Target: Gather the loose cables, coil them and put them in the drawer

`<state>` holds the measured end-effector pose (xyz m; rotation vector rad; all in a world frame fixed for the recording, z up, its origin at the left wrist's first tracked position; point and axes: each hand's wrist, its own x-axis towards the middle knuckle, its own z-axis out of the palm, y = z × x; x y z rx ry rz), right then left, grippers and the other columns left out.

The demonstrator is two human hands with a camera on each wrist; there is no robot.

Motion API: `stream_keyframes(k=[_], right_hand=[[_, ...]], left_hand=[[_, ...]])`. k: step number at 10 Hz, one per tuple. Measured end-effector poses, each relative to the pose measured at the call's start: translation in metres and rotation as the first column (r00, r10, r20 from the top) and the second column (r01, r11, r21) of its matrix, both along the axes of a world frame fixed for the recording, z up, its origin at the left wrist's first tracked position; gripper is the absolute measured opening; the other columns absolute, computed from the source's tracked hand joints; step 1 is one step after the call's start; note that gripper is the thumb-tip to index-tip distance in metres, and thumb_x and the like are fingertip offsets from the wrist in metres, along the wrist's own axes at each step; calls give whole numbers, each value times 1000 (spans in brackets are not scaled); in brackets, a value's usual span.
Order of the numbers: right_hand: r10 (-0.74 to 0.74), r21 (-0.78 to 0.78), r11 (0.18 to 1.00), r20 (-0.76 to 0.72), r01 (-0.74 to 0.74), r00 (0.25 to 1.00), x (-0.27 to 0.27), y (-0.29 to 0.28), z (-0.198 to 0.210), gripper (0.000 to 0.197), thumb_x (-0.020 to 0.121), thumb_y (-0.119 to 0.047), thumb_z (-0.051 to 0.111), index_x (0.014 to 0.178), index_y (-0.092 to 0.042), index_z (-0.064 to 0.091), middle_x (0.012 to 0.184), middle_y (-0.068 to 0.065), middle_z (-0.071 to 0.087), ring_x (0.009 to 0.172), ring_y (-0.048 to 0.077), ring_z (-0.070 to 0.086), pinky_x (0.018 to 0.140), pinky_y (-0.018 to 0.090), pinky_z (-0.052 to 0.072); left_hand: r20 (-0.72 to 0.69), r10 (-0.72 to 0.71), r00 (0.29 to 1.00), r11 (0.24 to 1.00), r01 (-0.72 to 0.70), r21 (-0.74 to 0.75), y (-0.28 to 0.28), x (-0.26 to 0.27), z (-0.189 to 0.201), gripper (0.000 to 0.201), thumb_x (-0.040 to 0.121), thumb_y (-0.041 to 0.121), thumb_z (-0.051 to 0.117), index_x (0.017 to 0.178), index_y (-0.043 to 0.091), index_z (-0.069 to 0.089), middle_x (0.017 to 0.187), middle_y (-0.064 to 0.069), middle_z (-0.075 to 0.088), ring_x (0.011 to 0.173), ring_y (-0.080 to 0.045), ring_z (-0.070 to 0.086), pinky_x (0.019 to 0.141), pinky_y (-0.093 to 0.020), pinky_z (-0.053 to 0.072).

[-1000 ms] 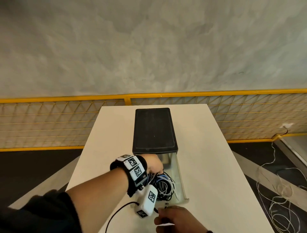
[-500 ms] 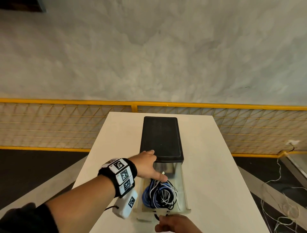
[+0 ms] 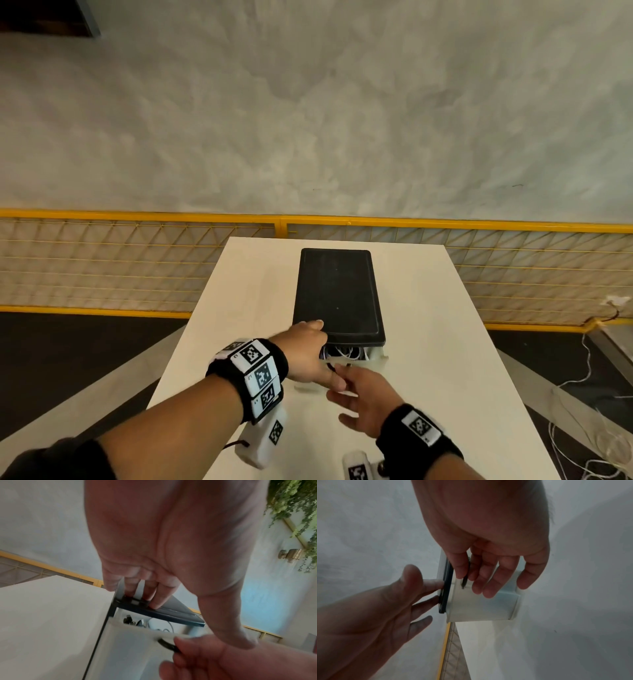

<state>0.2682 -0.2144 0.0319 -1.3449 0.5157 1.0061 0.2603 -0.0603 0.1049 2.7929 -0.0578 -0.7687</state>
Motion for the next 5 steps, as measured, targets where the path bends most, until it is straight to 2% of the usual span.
stream_keyframes(k=[2,3,4,5], right_hand=[[-32,-8,999,35,32,999,23,15,-4,14,89,-29,65,92,-17,72,82,-1,73,84,21,63,92,44,40],[-5,-10,1000,52,6,999,25,14,-7,20,87,-31,67,98,-15,73,86,1,74,90,22,65,98,47,40],[104,-36,994,107,-101,989,18,3,2,30,87,-43,66,102,-17,70,94,0,75,102,22,66,99,48,41],[130,-49,991,219,-123,967,7,-33,12,33,89,-49,61,110,-24,67,109,-3,75,109,21,65,97,47,43]], left_hand=[[10,0,1000,1000,0,-1,0,-4,1,100,76,67,65,151,12,30,166,-7,6,152,-26,11,119,-42,24],[1,14,1000,1000,-14,1,2,-2,-3,98,77,66,65,151,12,28,166,-7,6,152,-27,9,120,-44,22],[28,66,997,996,-64,-67,4,-7,-1,97,82,65,60,154,13,22,167,-5,5,153,-23,6,122,-41,18],[67,233,970,935,-205,-288,8,-30,-5,91,87,61,58,156,18,18,166,1,10,151,-12,10,120,-27,15]])
